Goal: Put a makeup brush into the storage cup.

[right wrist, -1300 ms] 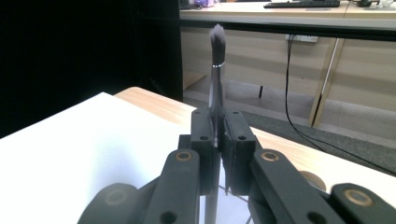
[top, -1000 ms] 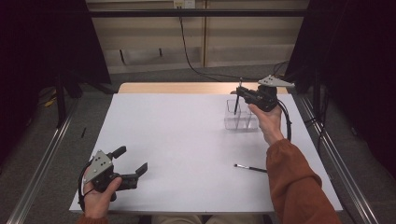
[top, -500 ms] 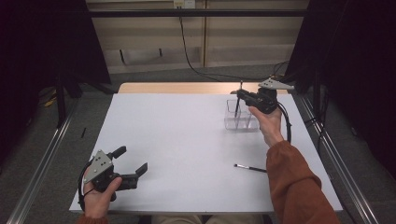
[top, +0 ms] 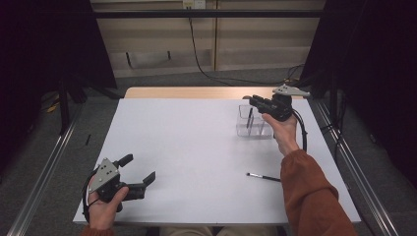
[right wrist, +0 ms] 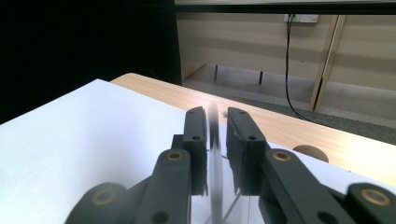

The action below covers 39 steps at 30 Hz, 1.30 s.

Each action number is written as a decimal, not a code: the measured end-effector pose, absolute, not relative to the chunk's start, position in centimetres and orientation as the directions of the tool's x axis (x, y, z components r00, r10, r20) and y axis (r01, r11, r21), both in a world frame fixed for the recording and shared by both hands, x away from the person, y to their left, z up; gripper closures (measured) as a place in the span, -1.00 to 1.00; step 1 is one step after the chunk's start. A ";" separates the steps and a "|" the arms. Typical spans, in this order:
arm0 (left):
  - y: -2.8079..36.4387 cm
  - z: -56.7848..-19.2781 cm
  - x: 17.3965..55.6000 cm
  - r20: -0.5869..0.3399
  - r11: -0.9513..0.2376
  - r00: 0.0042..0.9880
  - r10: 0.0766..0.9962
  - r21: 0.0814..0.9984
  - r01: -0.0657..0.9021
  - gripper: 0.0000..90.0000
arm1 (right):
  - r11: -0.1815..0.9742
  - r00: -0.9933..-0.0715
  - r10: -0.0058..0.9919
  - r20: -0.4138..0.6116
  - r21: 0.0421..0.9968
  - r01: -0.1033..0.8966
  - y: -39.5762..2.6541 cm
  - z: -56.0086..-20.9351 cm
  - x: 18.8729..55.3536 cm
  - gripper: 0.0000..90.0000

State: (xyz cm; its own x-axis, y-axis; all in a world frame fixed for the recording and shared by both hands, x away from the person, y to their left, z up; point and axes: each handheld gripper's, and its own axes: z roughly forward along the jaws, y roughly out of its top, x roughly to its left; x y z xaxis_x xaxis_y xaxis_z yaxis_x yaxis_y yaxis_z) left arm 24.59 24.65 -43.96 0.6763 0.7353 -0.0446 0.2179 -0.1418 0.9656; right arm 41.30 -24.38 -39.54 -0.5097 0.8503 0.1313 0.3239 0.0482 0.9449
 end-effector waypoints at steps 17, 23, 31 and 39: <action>24.7 -44.0 24.6 -0.043 -0.144 0.675 0.736 0.965 0.217 -0.95 | 0.052 -0.498 0.860 0.115 0.950 0.309 -24.5 -40.2 40.7 -0.40; 24.7 -44.0 24.6 -0.042 -0.145 0.676 0.736 0.965 0.217 -0.95 | 0.055 -0.497 0.861 0.109 0.951 0.303 -24.5 -40.1 40.4 -0.65; 24.7 -43.9 24.6 -0.043 -0.143 0.674 0.738 0.966 0.217 -0.95 | 0.050 -0.501 0.858 0.114 0.952 0.303 -24.5 -39.8 39.4 -0.89; 24.7 -43.9 24.6 -0.042 -0.141 0.670 0.741 0.966 0.216 -0.95 | 0.041 -0.504 0.854 0.126 0.951 0.307 -25.4 -39.9 38.5 -0.96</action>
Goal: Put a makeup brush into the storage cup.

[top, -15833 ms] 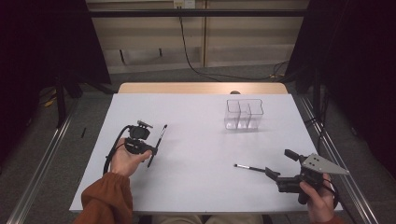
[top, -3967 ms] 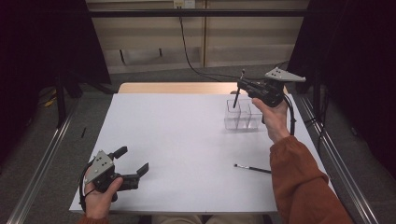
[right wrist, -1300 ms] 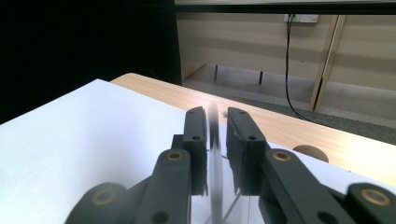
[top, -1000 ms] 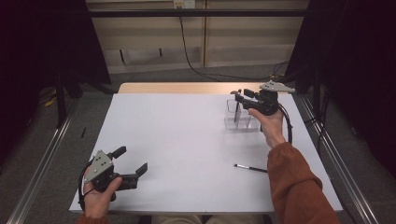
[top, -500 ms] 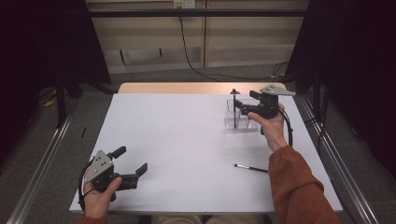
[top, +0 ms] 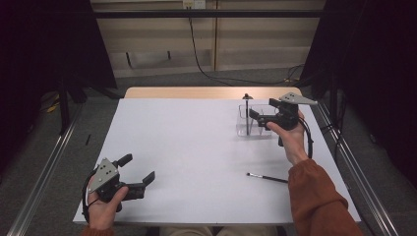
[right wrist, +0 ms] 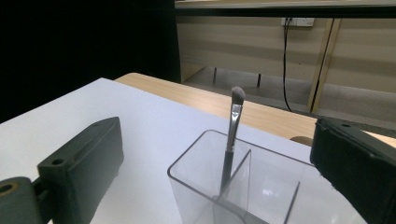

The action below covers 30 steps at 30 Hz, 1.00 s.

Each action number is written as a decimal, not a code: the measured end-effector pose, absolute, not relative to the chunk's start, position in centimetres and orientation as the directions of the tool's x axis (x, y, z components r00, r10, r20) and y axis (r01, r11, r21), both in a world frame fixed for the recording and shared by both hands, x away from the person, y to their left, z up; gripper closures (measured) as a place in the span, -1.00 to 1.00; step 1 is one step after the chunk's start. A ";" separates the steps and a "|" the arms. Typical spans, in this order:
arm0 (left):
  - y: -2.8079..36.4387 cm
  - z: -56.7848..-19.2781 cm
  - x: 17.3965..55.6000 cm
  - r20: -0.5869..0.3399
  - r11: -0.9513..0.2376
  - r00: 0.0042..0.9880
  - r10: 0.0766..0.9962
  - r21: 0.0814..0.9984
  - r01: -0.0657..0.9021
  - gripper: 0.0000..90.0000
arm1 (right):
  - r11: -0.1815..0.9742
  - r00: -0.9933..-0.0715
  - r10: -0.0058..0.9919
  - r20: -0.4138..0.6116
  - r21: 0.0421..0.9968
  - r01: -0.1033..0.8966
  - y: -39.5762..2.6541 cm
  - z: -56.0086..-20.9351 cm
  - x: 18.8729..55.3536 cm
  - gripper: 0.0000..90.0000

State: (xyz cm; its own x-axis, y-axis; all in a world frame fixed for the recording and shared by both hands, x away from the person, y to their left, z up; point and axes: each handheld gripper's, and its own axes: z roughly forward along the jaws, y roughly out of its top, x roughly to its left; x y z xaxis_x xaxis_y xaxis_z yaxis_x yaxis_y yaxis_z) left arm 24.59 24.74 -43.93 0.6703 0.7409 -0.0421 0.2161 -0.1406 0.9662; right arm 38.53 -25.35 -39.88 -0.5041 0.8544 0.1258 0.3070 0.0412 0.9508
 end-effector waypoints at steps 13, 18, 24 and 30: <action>24.8 -43.9 24.5 -0.042 -0.138 0.669 0.743 0.967 0.214 -0.95 | 0.017 -0.493 0.859 0.141 0.953 0.302 -27.1 -39.6 37.0 -0.98; 24.8 -43.9 24.5 -0.043 -0.138 0.665 0.745 0.966 0.217 -0.95 | 0.033 -0.486 0.865 0.123 0.954 0.299 -27.5 -39.9 36.2 -0.98; 24.8 -43.8 24.4 -0.044 -0.133 0.661 0.749 0.968 0.215 -0.95 | 0.045 -0.504 0.856 0.116 0.955 0.295 -27.6 -40.1 35.0 -0.97; 24.8 -43.8 24.3 -0.040 -0.136 0.663 0.747 0.968 0.211 -0.95 | 0.037 -0.518 0.845 0.135 0.951 0.307 -28.0 -40.9 33.7 -0.98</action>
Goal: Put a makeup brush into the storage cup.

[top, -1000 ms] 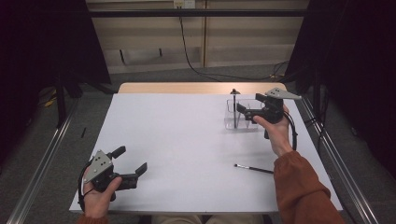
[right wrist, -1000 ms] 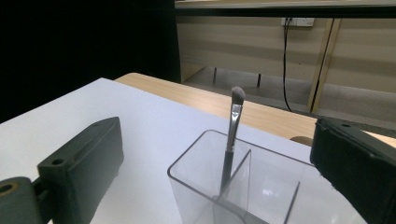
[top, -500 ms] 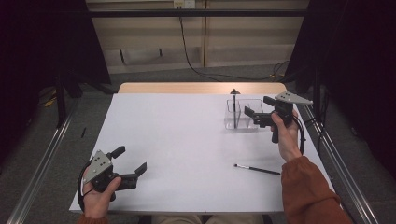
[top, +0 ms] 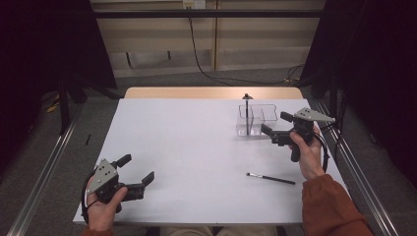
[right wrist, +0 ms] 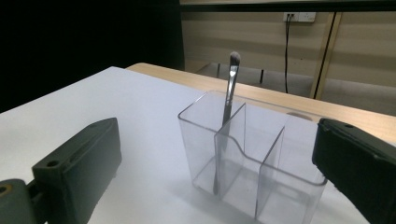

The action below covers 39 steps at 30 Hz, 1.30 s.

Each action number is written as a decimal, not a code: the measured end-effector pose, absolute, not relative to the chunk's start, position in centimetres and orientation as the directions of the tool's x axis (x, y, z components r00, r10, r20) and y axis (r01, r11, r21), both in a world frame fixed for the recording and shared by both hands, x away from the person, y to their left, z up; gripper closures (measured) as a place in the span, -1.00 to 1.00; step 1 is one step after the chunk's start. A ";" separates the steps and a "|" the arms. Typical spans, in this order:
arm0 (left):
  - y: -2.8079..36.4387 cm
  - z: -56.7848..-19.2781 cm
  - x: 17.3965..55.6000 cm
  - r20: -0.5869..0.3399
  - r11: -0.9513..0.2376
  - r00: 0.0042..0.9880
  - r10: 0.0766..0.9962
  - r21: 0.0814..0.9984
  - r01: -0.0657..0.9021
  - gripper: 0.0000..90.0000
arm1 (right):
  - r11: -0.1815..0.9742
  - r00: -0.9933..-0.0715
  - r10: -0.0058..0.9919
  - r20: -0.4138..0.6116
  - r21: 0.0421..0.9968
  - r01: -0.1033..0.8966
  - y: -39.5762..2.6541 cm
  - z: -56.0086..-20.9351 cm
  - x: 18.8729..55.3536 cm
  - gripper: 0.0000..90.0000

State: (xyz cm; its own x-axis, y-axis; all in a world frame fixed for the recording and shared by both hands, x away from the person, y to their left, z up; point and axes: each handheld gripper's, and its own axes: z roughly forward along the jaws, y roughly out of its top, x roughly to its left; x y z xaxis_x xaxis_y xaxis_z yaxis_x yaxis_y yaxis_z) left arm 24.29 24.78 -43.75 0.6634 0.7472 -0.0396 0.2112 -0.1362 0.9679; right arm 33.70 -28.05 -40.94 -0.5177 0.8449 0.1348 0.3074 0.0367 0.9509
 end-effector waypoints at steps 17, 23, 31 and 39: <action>24.7 -43.7 24.4 -0.043 -0.136 0.664 0.746 0.967 0.215 -0.95 | 0.060 -0.511 0.853 0.104 0.954 0.294 -29.0 -41.8 29.8 -0.98; 24.7 -43.6 24.3 -0.034 -0.136 0.668 0.744 0.970 0.201 -0.95 | 0.046 -0.507 0.854 0.116 0.954 0.296 -29.0 -42.0 28.3 -0.98; 25.1 -43.5 23.9 -0.040 -0.127 0.655 0.754 0.970 0.206 -0.95 | 0.062 -0.496 0.863 0.093 0.956 0.288 -29.2 -42.9 26.3 -0.98; 25.3 -43.5 23.5 -0.041 -0.123 0.652 0.757 0.971 0.204 -0.95 | 0.046 -0.484 0.870 0.094 0.962 0.269 -29.8 -42.9 24.1 -0.98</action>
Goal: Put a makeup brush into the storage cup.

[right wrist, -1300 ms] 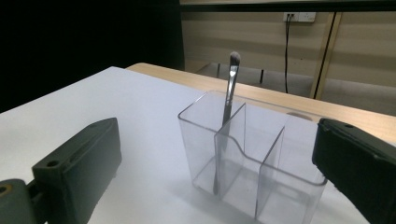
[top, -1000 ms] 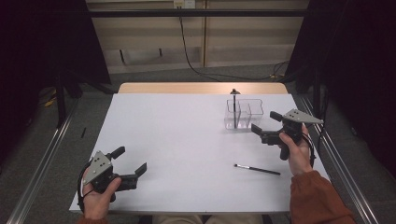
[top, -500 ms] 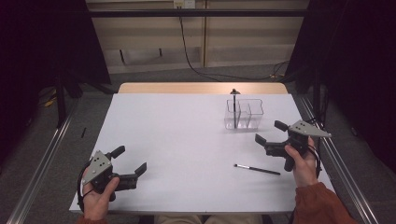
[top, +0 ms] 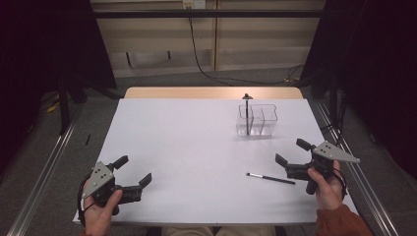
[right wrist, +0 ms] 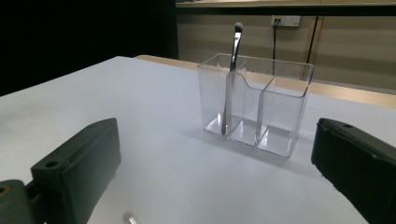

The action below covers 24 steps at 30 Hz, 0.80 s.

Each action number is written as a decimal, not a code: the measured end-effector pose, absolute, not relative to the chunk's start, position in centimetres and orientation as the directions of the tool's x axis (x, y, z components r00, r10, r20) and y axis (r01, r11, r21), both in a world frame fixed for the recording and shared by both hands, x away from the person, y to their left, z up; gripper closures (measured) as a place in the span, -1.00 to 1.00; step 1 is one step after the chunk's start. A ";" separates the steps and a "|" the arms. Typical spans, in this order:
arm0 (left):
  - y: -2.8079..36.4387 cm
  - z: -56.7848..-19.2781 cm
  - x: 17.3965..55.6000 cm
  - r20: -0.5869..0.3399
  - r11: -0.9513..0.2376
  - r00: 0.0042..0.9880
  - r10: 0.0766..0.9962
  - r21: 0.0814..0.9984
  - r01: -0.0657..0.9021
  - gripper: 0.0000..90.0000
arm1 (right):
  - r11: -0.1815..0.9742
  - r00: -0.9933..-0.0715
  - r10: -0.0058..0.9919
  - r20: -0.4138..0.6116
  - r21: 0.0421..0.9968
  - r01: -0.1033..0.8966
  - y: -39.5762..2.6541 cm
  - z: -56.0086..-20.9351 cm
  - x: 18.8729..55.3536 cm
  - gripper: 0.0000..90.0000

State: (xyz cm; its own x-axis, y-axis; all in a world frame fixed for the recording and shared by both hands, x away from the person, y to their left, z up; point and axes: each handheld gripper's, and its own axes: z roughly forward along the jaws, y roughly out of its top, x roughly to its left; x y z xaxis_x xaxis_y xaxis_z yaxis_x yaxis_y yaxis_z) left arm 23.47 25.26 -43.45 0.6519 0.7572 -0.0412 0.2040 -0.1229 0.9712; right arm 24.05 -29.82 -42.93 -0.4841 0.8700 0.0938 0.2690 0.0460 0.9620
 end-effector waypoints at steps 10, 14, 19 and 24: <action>25.2 -43.5 23.2 -0.034 -0.130 0.653 0.756 0.971 0.202 -0.95 | 0.060 -0.473 0.877 0.082 0.959 0.278 -30.9 -43.6 21.4 -0.98; 25.1 -43.5 23.1 -0.040 -0.124 0.651 0.758 0.971 0.204 -0.95 | 0.069 -0.477 0.876 0.076 0.958 0.279 -31.0 -43.7 20.7 -0.99; 25.1 -43.5 23.0 -0.038 -0.127 0.653 0.756 0.971 0.204 -0.95 | 0.079 -0.482 0.873 0.073 0.954 0.289 -31.1 -44.1 20.1 -0.99; 25.2 -43.5 23.0 -0.038 -0.128 0.650 0.759 0.970 0.206 -0.95 | 0.077 -0.485 0.871 0.076 0.954 0.288 -31.3 -44.0 20.4 -0.99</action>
State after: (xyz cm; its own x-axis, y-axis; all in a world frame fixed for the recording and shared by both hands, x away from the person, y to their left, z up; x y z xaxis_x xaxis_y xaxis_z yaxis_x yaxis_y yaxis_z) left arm 22.98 25.22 -43.49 0.6503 0.7587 -0.0378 0.2056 -0.1279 0.9702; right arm 20.37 -31.26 -44.00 -0.4850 0.8712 0.0762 0.2885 0.0771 0.9544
